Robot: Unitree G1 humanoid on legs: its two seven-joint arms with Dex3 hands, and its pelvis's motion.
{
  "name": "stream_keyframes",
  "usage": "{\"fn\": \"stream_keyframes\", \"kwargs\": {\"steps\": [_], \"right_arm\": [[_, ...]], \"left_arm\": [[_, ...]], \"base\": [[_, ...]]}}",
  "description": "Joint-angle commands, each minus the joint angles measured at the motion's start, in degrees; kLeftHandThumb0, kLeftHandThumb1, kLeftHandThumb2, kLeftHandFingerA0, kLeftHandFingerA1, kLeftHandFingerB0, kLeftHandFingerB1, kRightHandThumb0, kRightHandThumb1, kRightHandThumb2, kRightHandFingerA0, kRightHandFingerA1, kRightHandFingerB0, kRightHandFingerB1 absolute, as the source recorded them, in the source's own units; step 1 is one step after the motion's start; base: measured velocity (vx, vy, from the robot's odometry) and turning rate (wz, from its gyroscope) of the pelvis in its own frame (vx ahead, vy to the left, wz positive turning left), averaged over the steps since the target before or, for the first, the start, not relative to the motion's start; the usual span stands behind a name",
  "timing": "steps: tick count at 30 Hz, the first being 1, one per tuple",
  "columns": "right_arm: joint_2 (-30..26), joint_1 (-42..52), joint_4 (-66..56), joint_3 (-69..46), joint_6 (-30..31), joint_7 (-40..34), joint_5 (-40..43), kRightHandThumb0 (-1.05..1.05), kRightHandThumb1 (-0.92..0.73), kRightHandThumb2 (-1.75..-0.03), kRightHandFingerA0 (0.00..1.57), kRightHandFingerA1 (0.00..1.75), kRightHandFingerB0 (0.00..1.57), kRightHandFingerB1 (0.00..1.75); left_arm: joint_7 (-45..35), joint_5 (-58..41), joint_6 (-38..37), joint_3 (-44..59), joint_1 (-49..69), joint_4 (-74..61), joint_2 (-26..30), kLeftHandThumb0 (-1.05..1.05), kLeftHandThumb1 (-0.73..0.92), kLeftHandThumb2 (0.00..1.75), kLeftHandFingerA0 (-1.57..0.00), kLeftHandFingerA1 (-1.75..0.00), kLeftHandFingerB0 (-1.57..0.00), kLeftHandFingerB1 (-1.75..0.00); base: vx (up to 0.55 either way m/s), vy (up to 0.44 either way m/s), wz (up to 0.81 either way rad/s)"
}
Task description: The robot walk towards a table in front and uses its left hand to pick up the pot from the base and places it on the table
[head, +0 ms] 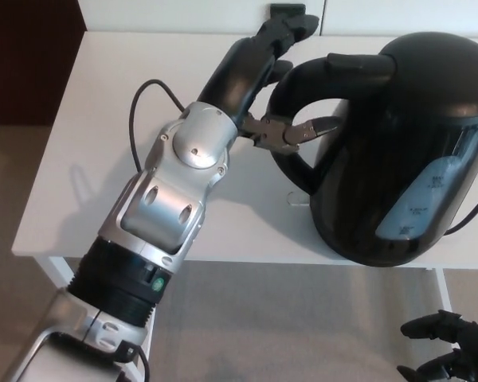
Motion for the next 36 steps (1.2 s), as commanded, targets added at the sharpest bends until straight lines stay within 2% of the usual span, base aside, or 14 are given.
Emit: {"fn": "stream_keyframes", "kwargs": {"steps": [1,8,9,10,11,14,15,16,17,19,20,26,27,36], "right_arm": [[0.6,0.5,-1.0,-2.2,2.0,1.9,3.3,-0.82,-0.26,-0.86,0.5,1.04,0.41,0.91],[0.4,0.6,-1.9,-1.9,2.6,1.8,2.2,-0.86,-0.31,-0.83,0.51,0.99,0.39,0.87],[0.4,0.7,-1.8,-2.0,2.3,1.9,2.3,-0.89,-0.26,-0.95,0.56,0.91,0.41,0.81],[0.4,0.8,-1.8,-2.0,2.2,1.9,2.4,-0.89,-0.26,-0.95,0.56,0.91,0.41,0.81],[0.4,0.8,-1.8,-2.2,2.4,1.9,2.6,-0.89,-0.34,-0.8,0.51,0.98,0.39,0.86],[0.7,0.8,-2.0,-2.4,2.7,2.1,3.0,-0.9,-0.34,-0.81,0.5,1.01,0.38,0.89],[0.8,0.9,-2.2,-2.4,2.6,2.1,3.0,-0.91,-0.34,-0.81,0.5,1.03,0.39,0.9],[0.9,1.0,-2.5,-2.4,2.5,2.1,3.1,-0.91,-0.34,-0.81,0.5,1.03,0.39,0.9],[0.9,1.2,-2.8,-2.3,2.5,2.1,3.1,-0.92,-0.27,-0.95,0.58,0.95,0.44,0.84],[0.8,1.4,-3.2,-2.2,2.5,2.2,3.0,-0.92,-0.27,-0.95,0.58,0.95,0.44,0.84],[0.9,1.3,-3.4,-2.0,2.3,1.9,2.7,-0.9,-0.35,-0.82,0.53,1.03,0.4,0.9],[0.0,1.1,-3.2,-0.9,1.6,1.3,1.0,-0.9,-0.36,-0.84,0.55,0.98,0.43,0.89],[0.0,1.2,-3.4,-0.7,1.7,1.3,0.8,-0.88,-0.36,-0.85,0.55,1.02,0.41,0.91],[-0.2,1.6,-3.3,-0.5,0.7,1.0,0.8,-0.91,-0.38,-0.87,0.58,0.98,0.43,0.87]], "left_arm": [[-0.5,2.2,-0.9,-0.4,0.7,1.0,0.7,-0.47,0.37,0.61,-0.21,-0.4,-0.12,-0.32],[2.6,3.4,-2.3,-0.7,1.6,2.7,-1.4,-0.38,0.49,0.58,-0.52,-0.42,-0.22,-0.31],[4.3,3.8,-2.9,-0.7,1.5,3.9,-2.8,-0.34,0.58,0.64,-0.87,-0.52,-0.28,-0.34],[4.8,4.0,-3.1,-0.7,1.5,4.2,-3.2,-0.34,0.58,0.64,-0.87,-0.52,-0.28,-0.34],[7.2,4.7,-3.9,-0.7,0.9,6.4,-4.9,-0.27,0.77,0.65,-1.17,-0.62,-0.46,-0.35],[10.8,5.9,-6.1,-0.5,0.3,9.2,-7.1,-0.26,0.83,0.66,-1.26,-0.81,-0.58,-0.39],[12.0,6.1,-5.5,-0.1,0.1,9.6,-8.4,-0.26,0.82,0.66,-1.35,-0.91,-0.76,-0.47],[13.5,6.1,-4.6,0.2,-0.2,10.1,-9.9,-0.26,0.82,0.66,-1.35,-0.91,-0.76,-0.47],[15.2,5.8,-5.4,0.9,-0.2,11.0,-11.5,-0.19,0.84,0.65,-1.18,-1.29,-0.88,-0.71],[17.4,5.6,-7.0,2.1,-0.3,12.4,-13.7,-0.19,0.84,0.65,-1.18,-1.29,-0.88,-0.71],[17.5,3.4,-7.4,4.3,-0.4,12.9,-15.4,-0.2,0.84,0.7,-1.06,-1.42,-0.8,-0.94],[13.7,-6.6,-7.6,12.4,-0.1,12.5,-20.3,-0.23,0.79,0.77,-1.09,-1.35,-0.8,-1.0],[13.3,-8.8,-5.9,14.0,0.0,11.5,-21.1,-0.23,0.86,0.65,-1.11,-1.38,-0.76,-1.01],[14.9,-27.4,0.7,26.0,-1.4,5.8,-26.9,-0.18,0.79,0.64,-0.91,-1.62,-0.67,-0.99]], "base": [[0.0,0.0,0.0],[0.0,0.0,0.0],[0.0,0.0,0.0],[0.0,0.0,0.0],[0.0,0.0,0.0],[0.0,0.0,0.0],[0.0,0.0,0.0],[0.0,0.0,0.0],[0.0,0.0,0.0],[0.0,0.0,0.0],[0.0,0.0,0.0],[0.0,0.0,0.0],[0.0,0.0,0.0],[0.0,0.0,0.0]]}}
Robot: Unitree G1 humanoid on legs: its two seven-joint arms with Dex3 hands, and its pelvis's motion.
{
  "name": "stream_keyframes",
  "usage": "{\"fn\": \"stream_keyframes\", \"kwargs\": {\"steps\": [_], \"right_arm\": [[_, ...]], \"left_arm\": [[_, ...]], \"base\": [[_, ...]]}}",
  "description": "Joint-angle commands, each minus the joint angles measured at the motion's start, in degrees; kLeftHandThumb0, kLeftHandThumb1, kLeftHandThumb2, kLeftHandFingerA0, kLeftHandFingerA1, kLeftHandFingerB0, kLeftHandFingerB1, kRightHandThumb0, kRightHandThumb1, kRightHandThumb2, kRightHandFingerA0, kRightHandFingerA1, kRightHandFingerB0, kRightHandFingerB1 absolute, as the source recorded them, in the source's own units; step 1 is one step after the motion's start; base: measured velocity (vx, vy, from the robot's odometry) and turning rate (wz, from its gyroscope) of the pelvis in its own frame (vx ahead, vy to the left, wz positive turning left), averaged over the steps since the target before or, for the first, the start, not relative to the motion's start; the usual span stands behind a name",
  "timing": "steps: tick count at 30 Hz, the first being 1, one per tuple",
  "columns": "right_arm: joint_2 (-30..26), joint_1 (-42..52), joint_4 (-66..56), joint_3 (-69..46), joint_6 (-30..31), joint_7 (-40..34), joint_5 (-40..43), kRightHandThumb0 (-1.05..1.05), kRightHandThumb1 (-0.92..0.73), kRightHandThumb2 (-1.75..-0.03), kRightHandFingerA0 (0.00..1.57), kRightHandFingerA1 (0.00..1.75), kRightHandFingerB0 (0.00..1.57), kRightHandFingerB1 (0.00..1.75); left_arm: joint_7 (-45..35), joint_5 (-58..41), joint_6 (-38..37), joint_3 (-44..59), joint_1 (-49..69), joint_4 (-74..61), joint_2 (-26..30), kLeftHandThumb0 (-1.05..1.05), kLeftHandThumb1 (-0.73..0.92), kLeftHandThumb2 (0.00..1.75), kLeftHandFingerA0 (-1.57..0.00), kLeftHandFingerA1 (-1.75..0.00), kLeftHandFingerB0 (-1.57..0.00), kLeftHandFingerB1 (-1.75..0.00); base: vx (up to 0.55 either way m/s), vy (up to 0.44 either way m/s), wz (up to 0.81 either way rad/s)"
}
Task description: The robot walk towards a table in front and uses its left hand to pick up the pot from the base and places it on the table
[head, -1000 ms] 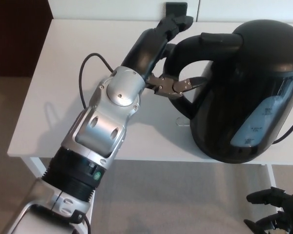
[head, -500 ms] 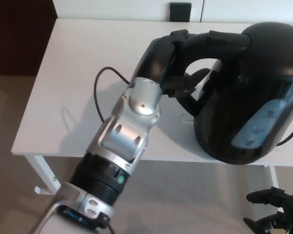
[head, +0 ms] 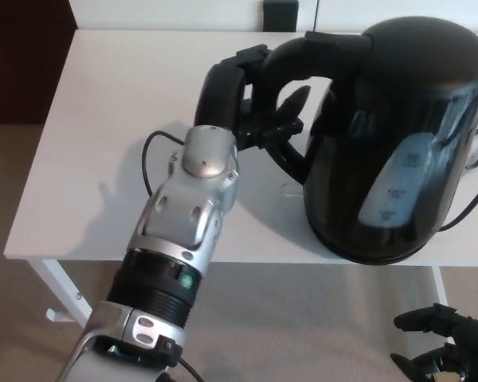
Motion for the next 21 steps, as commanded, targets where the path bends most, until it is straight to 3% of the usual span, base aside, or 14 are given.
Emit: {"fn": "stream_keyframes", "kwargs": {"steps": [1,3,4,6,7,11,12,13,14,15,18,19,20,21], "right_arm": [[-1.2,0.9,-0.3,-0.1,-0.7,-0.6,-0.7,-0.91,-0.38,-0.87,0.58,0.98,0.43,0.87],[-1.1,0.8,-0.5,0.0,-0.1,-0.6,-0.7,-0.9,-0.39,-0.87,0.57,0.98,0.46,0.87],[-1.1,1.0,-1.0,0.0,0.3,-0.6,-0.7,-0.89,-0.4,-0.86,0.57,1.02,0.42,0.89],[-1.2,1.1,-1.1,0.2,-0.1,-0.7,-1.0,-0.9,-0.41,-0.86,0.57,0.97,0.44,0.87],[-1.4,1.1,-1.1,0.5,-0.2,-0.8,-1.4,-0.9,-0.39,-1.09,0.6,0.92,0.38,0.78],[-1.6,0.9,-0.5,0.6,-0.4,-1.0,-1.5,-0.93,-0.4,-1.1,0.61,0.93,0.39,0.8],[-1.7,1.0,-0.4,0.5,-0.6,-0.9,-1.5,-0.9,-0.34,-1.01,0.64,0.94,0.46,0.83],[-1.7,0.9,-0.3,0.6,-0.7,-0.9,-1.5,-0.9,-0.34,-1.01,0.64,0.94,0.46,0.83],[-1.5,1.1,0.0,0.7,-1.1,-1.0,-1.6,-0.9,-0.42,-0.87,0.59,1.03,0.43,0.92],[-1.4,1.1,0.2,0.8,-1.3,-1.0,-1.6,-0.89,-0.39,-1.09,0.63,0.94,0.42,0.81],[-1.3,1.2,0.3,0.6,-1.1,-1.1,-1.3,-0.89,-0.38,-1.08,0.61,0.93,0.39,0.8],[-1.3,1.2,0.2,0.6,-1.0,-1.1,-1.3,-0.91,-0.39,-1.09,0.6,0.92,0.38,0.79],[-1.4,1.1,0.2,0.7,-0.9,-1.2,-1.4,-0.91,-0.39,-1.09,0.6,0.92,0.38,0.79],[-1.4,1.0,0.3,0.7,-0.9,-1.1,-1.4,-0.93,-0.42,-0.88,0.58,0.98,0.43,0.88]], "left_arm": [[3.5,-21.4,4.9,12.7,-2.3,-6.2,-15.8,-0.18,0.79,0.64,-0.91,-1.62,-0.67,-0.99],[5.2,-26.9,6.1,16.0,-3.8,-8.0,-16.6,-0.2,0.8,0.63,-0.91,-1.6,-0.65,-0.99],[5.7,-28.7,6.9,17.0,-4.9,-8.9,-16.5,-0.2,0.81,0.63,-1.01,-1.53,-0.68,-1.13],[5.8,-30.2,8.1,17.9,-6.0,-10.0,-16.1,-0.21,0.8,0.64,-1.03,-1.49,-0.69,-1.09],[7.1,-31.4,8.5,18.9,-7.4,-10.8,-15.8,-0.23,0.77,0.63,-1.05,-1.44,-0.74,-0.97],[7.5,-33.1,9.7,20.0,-10.3,-12.1,-14.3,-0.23,0.79,0.63,-1.0,-1.53,-0.68,-0.96],[7.5,-33.4,10.4,20.3,-11.7,-12.4,-13.3,-0.21,0.83,0.64,-0.99,-1.54,-0.62,-1.08],[7.4,-33.4,10.7,20.4,-12.3,-12.6,-12.8,-0.21,0.83,0.64,-0.99,-1.54,-0.62,-1.08],[7.4,-33.1,11.1,20.5,-13.3,-13.2,-11.7,-0.18,0.82,0.68,-0.98,-1.55,-0.65,-1.08],[7.5,-33.0,11.7,20.7,-14.2,-13.5,-10.8,-0.17,0.83,0.68,-1.01,-1.52,-0.65,-1.07],[7.1,-32.8,12.5,21.1,-15.6,-13.9,-9.0,-0.18,0.82,0.65,-1.04,-1.5,-0.61,-1.06],[6.4,-32.5,12.5,21.3,-16.4,-13.8,-7.7,-0.21,0.79,0.63,-1.02,-1.52,-0.57,-0.95],[5.7,-32.3,12.7,21.8,-17.3,-13.6,-6.2,-0.21,0.79,0.63,-1.02,-1.52,-0.57,-0.95],[5.8,-32.5,13.0,22.3,-17.6,-13.6,-5.8,-0.2,0.8,0.64,-1.04,-1.49,-0.61,-0.96]], "base": [[0.0,0.0,0.0],[0.0,0.0,0.0],[0.0,0.0,0.0],[0.0,0.0,0.0],[0.0,0.0,0.0],[0.0,0.0,0.0],[0.0,0.0,0.0],[0.0,0.0,0.0],[0.0,0.0,0.0],[0.0,0.0,0.0],[0.0,0.0,0.0],[0.0,0.0,0.0],[0.0,0.0,0.0],[0.0,0.0,0.0]]}}
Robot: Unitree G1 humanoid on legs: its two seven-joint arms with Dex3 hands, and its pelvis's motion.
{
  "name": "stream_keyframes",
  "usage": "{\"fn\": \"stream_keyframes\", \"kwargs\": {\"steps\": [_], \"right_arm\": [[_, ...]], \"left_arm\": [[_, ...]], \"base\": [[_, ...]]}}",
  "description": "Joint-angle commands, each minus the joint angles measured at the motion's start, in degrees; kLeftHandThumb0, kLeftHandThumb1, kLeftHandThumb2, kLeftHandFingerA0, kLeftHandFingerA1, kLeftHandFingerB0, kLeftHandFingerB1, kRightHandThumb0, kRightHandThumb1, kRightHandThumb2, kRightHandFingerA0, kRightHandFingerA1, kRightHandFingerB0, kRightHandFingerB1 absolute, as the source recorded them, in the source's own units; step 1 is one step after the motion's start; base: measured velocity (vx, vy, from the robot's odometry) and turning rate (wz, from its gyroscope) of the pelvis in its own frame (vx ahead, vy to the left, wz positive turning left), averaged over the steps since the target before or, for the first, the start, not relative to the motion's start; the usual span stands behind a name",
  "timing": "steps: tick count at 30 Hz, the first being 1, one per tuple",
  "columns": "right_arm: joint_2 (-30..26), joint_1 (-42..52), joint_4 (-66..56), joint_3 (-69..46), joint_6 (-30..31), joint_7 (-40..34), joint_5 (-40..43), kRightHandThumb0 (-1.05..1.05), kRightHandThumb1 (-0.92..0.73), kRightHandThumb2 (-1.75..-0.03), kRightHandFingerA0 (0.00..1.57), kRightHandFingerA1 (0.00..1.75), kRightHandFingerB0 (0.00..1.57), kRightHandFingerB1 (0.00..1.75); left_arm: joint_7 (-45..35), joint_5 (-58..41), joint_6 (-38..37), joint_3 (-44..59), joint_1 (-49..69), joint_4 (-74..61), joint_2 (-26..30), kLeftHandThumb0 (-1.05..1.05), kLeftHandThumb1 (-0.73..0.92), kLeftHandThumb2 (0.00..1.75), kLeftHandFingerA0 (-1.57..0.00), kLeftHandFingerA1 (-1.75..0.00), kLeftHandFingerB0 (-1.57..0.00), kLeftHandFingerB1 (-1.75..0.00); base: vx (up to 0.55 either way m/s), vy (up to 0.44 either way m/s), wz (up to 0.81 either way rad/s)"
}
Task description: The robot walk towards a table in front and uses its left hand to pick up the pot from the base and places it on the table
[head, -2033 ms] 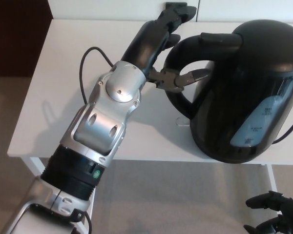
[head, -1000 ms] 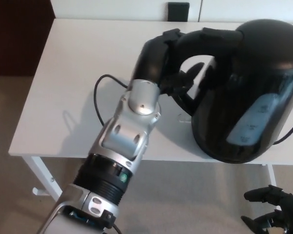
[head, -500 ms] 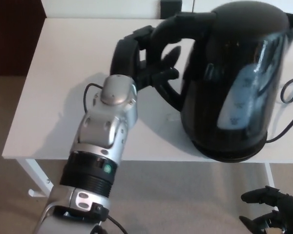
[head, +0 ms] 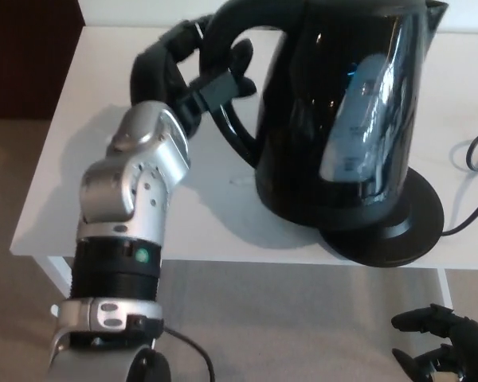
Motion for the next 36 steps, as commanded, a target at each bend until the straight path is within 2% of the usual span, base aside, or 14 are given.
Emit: {"fn": "stream_keyframes", "kwargs": {"steps": [1,2,5,6,11,12,13,14,15,16,17,20,34,36], "right_arm": [[-1.4,0.9,0.4,0.0,-0.8,-1.1,-1.2,-0.93,-0.42,-0.88,0.58,0.98,0.43,0.88],[-1.5,0.7,0.6,0.2,-0.9,-1.2,-1.4,-0.89,-0.36,-1.08,0.59,0.91,0.34,0.77],[-1.5,0.2,0.7,0.3,-0.6,-1.2,-1.6,-0.88,-0.37,-1.07,0.63,0.93,0.41,0.8],[-1.4,0.1,0.9,0.4,-0.4,-1.4,-1.6,-0.93,-0.33,-1.0,0.63,0.93,0.45,0.82],[-1.7,0.1,0.7,0.9,-0.2,-1.7,-2.3,-0.94,-0.35,-1.01,0.64,0.93,0.45,0.82],[-1.8,0.0,0.7,0.7,-0.6,-1.7,-2.1,-0.95,-0.34,-1.01,0.65,0.95,0.47,0.84],[-1.8,-0.1,0.7,0.6,-0.7,-1.6,-2.0,-0.95,-0.34,-1.01,0.65,0.95,0.47,0.84],[-1.7,-0.1,0.7,0.7,-0.7,-1.7,-2.1,-0.95,-0.33,-1.0,0.66,0.95,0.49,0.85],[-1.7,-0.1,0.7,0.7,-0.7,-1.7,-2.0,-0.96,-0.42,-0.87,0.6,0.98,0.48,0.9],[-1.6,-0.1,0.7,0.6,-0.8,-1.6,-1.9,-0.96,-0.42,-0.87,0.6,0.98,0.48,0.9],[-1.6,-0.1,0.7,0.7,-0.7,-1.6,-1.9,-0.95,-0.33,-1.01,0.64,0.94,0.47,0.83],[-1.6,-0.1,0.8,0.6,-0.7,-1.2,-1.9,-0.94,-0.33,-1.01,0.63,0.94,0.46,0.83],[-1.8,-0.2,1.2,0.6,-0.9,-1.9,-2.3,-0.9,-0.31,-1.01,0.66,0.94,0.49,0.84],[-1.5,-0.3,0.8,0.4,-0.6,-1.9,-2.0,-0.89,-0.35,-0.9,0.61,0.98,0.47,0.88]], "left_arm": [[2.5,-15.1,4.6,6.1,-14.8,-6.7,-5.6,-0.2,0.8,0.64,-1.04,-1.49,-0.61,-0.96],[2.5,-14.6,5.8,6.8,-15.4,-6.9,-3.5,-0.19,0.81,0.64,-1.03,-1.5,-0.62,-0.87],[1.4,-13.8,7.3,7.6,-15.6,-7.3,-0.7,-0.2,0.82,0.64,-1.01,-1.5,-0.64,-0.97],[0.4,-11.2,6.8,6.6,-14.2,-8.3,1.2,-0.2,0.79,0.63,-0.96,-1.56,-0.69,-1.03],[-1.0,-3.9,7.6,1.8,-10.4,-11.0,7.5,-0.22,0.78,0.63,-0.96,-1.55,-0.7,-0.93],[-3.3,-2.4,5.1,0.6,-8.3,-11.0,9.6,-0.15,0.83,0.66,-0.86,-1.68,-0.63,-1.02],[-4.2,-1.9,4.0,0.0,-7.4,-11.1,10.5,-0.15,0.83,0.66,-0.86,-1.68,-0.63,-1.02],[-4.7,-0.1,2.2,-1.1,-5.6,-10.9,12.2,-0.13,0.81,0.64,-0.81,-1.67,-0.66,-0.97],[-4.4,0.7,1.9,-1.5,-4.3,-11.0,13.3,-0.16,0.78,0.63,-0.81,-1.66,-0.62,-0.72],[-3.7,0.7,2.4,-1.3,-3.8,-11.1,13.8,-0.16,0.78,0.63,-0.81,-1.66,-0.62,-0.72],[-4.2,1.1,1.7,-1.7,-3.1,-11.0,14.5,-0.17,0.8,0.65,-0.82,-1.65,-0.61,-0.81],[-6.1,4.1,-2.1,-3.7,-0.9,-9.3,17.6,-0.18,0.85,0.65,-0.91,-1.56,-0.64,-0.93],[-7.0,10.7,-9.7,-7.2,2.5,-3.2,22.8,-0.19,0.86,0.65,-0.92,-1.53,-0.71,-0.91],[-6.7,10.8,-10.3,-7.3,2.8,-2.6,22.3,-0.2,0.86,0.65,-0.92,-1.53,-0.67,-0.9]], "base": [[0.0,0.0,0.0],[0.0,0.0,0.0],[0.0,0.0,0.0],[0.0,0.0,0.0],[0.0,0.0,0.0],[0.0,0.0,0.0],[0.0,0.0,0.0],[0.0,0.0,0.0],[0.0,0.0,0.0],[0.0,0.0,0.0],[0.0,0.0,0.0],[0.0,0.0,0.0],[0.0,0.0,0.0],[0.0,0.0,0.0]]}}
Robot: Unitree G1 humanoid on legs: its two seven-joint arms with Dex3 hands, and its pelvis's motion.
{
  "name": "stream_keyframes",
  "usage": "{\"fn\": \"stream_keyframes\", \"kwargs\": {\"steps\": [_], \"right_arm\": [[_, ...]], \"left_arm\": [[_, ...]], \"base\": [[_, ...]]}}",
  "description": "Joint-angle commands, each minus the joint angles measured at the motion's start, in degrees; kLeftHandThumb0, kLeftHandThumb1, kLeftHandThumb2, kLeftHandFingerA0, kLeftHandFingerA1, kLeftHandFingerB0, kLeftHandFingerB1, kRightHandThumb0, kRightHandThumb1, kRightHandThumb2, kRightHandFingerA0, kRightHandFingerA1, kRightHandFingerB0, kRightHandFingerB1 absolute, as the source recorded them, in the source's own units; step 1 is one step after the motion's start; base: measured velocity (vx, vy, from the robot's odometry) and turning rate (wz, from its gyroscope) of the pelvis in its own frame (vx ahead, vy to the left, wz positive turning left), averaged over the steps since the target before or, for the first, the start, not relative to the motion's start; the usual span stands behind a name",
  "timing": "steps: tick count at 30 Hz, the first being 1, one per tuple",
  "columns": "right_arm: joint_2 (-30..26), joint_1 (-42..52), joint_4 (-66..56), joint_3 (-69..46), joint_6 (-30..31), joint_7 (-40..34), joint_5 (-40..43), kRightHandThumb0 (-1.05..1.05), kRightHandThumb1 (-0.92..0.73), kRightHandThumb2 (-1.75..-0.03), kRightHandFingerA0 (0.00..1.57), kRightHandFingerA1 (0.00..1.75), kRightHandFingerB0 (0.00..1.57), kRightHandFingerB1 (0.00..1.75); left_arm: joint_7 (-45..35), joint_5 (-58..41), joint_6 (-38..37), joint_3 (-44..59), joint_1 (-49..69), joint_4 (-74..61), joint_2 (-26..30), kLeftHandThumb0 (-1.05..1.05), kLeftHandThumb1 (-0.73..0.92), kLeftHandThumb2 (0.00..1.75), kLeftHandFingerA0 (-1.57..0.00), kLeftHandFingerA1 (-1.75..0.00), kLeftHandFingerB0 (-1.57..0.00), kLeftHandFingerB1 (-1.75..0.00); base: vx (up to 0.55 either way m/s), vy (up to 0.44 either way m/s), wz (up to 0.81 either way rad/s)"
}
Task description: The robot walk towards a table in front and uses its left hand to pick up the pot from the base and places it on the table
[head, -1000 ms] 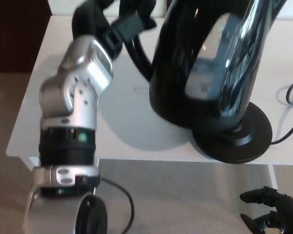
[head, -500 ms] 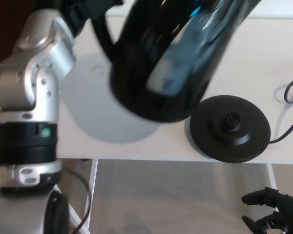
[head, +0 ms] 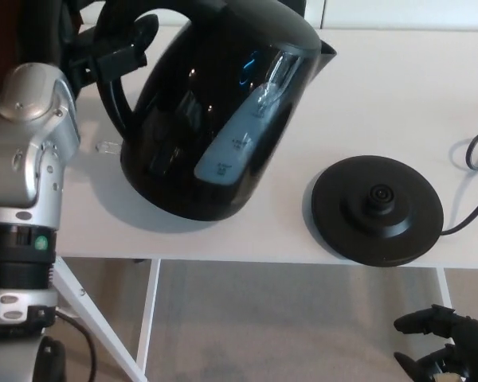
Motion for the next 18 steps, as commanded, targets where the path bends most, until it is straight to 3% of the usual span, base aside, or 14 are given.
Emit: {"fn": "stream_keyframes", "kwargs": {"steps": [1,4,7,8,9,10,11,12,13,14,15,17,18], "right_arm": [[-0.7,0.0,0.3,-0.3,-0.5,-0.8,-0.4,-0.88,-0.36,-0.9,0.62,0.98,0.47,0.89],[-0.5,0.3,-0.1,0.1,-0.6,-1.0,-0.8,-0.9,-0.35,-0.9,0.62,0.97,0.46,0.87],[-0.8,0.5,-0.8,0.5,-0.4,-0.9,-1.2,-0.88,-0.38,-0.86,0.62,0.98,0.46,0.88],[-0.9,0.4,-0.6,0.4,-0.3,-0.8,-1.1,-0.89,-0.31,-0.99,0.66,0.92,0.5,0.83],[-0.9,0.4,-0.5,0.4,-0.3,-0.7,-1.0,-0.89,-0.31,-0.99,0.66,0.92,0.5,0.83],[-0.9,0.3,-0.4,0.4,-0.4,-0.7,-1.0,-0.9,-0.31,-0.99,0.66,0.92,0.49,0.83],[-0.9,0.3,-0.3,0.4,-0.4,-0.7,-1.0,-0.9,-0.31,-0.99,0.66,0.92,0.49,0.83],[-0.9,0.3,-0.6,0.4,-0.2,-0.8,-1.1,-0.89,-0.38,-0.87,0.63,1.0,0.46,0.9],[-1.0,0.0,-0.7,0.3,-0.2,-0.8,-1.0,-0.91,-0.38,-0.86,0.64,0.99,0.47,0.89],[-1.1,-0.4,-0.7,0.2,-0.3,-0.7,-1.0,-0.91,-0.38,-0.86,0.64,0.99,0.47,0.89],[-1.0,-0.6,-0.6,0.1,-0.3,-0.7,-0.8,-0.92,-0.3,-1.01,0.68,0.95,0.49,0.85],[-1.0,-0.5,-0.9,-0.1,-0.1,-0.4,-0.5,-0.91,-0.3,-0.99,0.67,0.94,0.48,0.84],[-1.0,-0.4,-0.9,-0.2,-0.1,-0.4,-0.4,-0.91,-0.31,-1.0,0.67,0.94,0.48,0.83]], "left_arm": [[-0.8,3.1,-8.0,0.0,0.5,1.4,0.8,-0.2,0.86,0.65,-0.91,-1.57,-0.66,-0.91],[-1.0,3.3,-9.0,0.0,1.3,1.4,0.3,-0.2,0.83,0.69,-0.87,-1.6,-0.67,-0.9],[-0.7,3.0,-9.8,0.3,2.0,1.3,-1.0,-0.18,0.83,0.68,-0.97,-1.48,-0.7,-0.79],[-2.7,2.8,-10.9,-0.2,2.4,2.1,-0.7,-0.25,0.73,0.62,-0.97,-0.86,-0.61,-0.43],[-3.6,2.8,-11.4,-0.4,2.6,2.5,-0.6,-0.25,0.73,0.62,-0.97,-0.86,-0.61,-0.43],[-4.7,2.3,-11.5,-0.4,2.8,2.6,-0.5,-0.31,0.66,0.59,-0.89,-0.62,-0.49,-0.37],[-6.1,1.8,-11.6,-0.5,3.0,2.6,-0.3,-0.31,0.66,0.59,-0.89,-0.62,-0.49,-0.37],[-13.1,0.5,-10.2,-2.4,3.8,1.4,2.1,-0.32,0.37,0.92,0.0,-0.46,0.0,-0.48],[-18.4,-0.5,-8.7,-3.9,3.9,0.6,4.0,-0.64,0.4,0.79,0.0,-0.14,0.0,-0.14],[-21.5,-1.1,-7.8,-4.8,3.5,0.3,5.1,-0.64,0.4,0.79,0.0,-0.14,0.0,-0.14],[-23.8,-1.5,-7.3,-5.4,3.2,0.5,5.9,-0.73,0.45,0.78,0.0,0.0,0.0,-0.02],[-27.3,-2.0,-5.8,-6.8,2.8,0.9,7.3,-0.76,0.45,0.81,0.0,0.0,0.0,-0.02],[-28.0,-2.0,-5.6,-7.2,2.8,0.9,7.7,-0.81,0.48,0.59,0.0,0.0,0.0,-0.02]], "base": [[0.0,0.0,0.0],[0.0,0.0,0.0],[0.0,0.0,0.0],[0.0,0.0,0.0],[0.0,0.0,0.0],[0.0,0.0,0.0],[0.0,0.0,0.0],[0.0,0.0,0.0],[0.0,0.0,0.0],[0.0,0.0,0.0],[0.0,0.0,0.0],[0.0,0.0,0.0],[0.0,0.0,0.0]]}}
